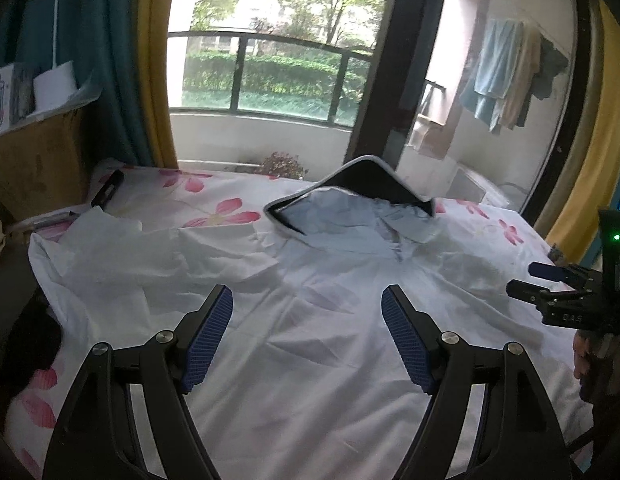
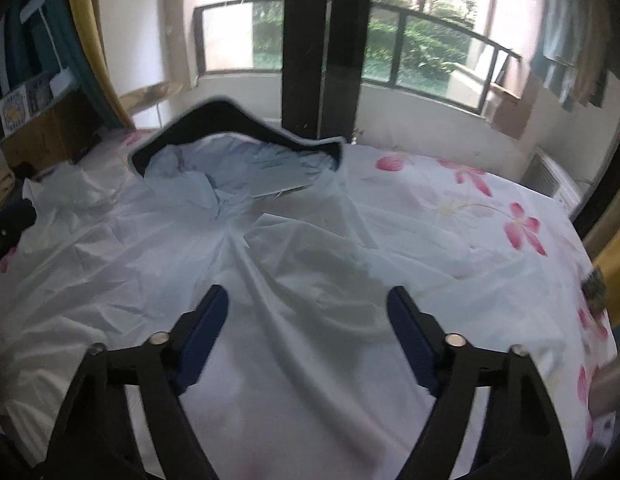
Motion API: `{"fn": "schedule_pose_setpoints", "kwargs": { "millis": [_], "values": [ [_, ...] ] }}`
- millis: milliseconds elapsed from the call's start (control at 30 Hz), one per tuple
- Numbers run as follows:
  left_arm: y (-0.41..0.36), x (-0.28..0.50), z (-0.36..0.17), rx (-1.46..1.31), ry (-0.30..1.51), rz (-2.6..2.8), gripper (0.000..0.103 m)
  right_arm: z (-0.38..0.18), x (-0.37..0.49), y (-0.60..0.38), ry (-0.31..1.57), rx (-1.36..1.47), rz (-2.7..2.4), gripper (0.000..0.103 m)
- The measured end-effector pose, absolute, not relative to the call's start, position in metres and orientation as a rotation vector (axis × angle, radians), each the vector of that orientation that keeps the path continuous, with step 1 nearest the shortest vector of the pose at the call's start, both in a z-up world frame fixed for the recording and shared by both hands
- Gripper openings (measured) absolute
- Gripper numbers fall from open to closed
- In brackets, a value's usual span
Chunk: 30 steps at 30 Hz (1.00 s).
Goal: Fold large clothes
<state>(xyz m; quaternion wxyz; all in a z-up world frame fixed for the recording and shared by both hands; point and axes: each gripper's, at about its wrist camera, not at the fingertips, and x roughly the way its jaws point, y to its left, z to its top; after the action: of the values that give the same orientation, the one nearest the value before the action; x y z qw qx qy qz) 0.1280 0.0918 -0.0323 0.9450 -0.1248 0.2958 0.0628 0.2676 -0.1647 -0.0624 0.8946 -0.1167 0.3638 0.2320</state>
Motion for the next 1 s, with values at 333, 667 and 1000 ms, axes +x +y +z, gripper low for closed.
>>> {"fn": "schedule_pose_setpoints", "kwargs": {
  "millis": [333,667,1000],
  "values": [
    [0.113,0.144,-0.049,-0.294,0.644,0.147,0.08,-0.1,0.313,-0.125,0.841,-0.352,0.519,0.054],
    [0.112,0.144,-0.054,-0.299,0.661,0.129,0.08,-0.069,0.313,-0.129,0.749,-0.324,0.574,0.006],
    [0.112,0.128,-0.046,-0.288,0.631,0.126,0.08,-0.01,0.275,-0.094,0.637,-0.33,0.921,0.006]
  ]
}}
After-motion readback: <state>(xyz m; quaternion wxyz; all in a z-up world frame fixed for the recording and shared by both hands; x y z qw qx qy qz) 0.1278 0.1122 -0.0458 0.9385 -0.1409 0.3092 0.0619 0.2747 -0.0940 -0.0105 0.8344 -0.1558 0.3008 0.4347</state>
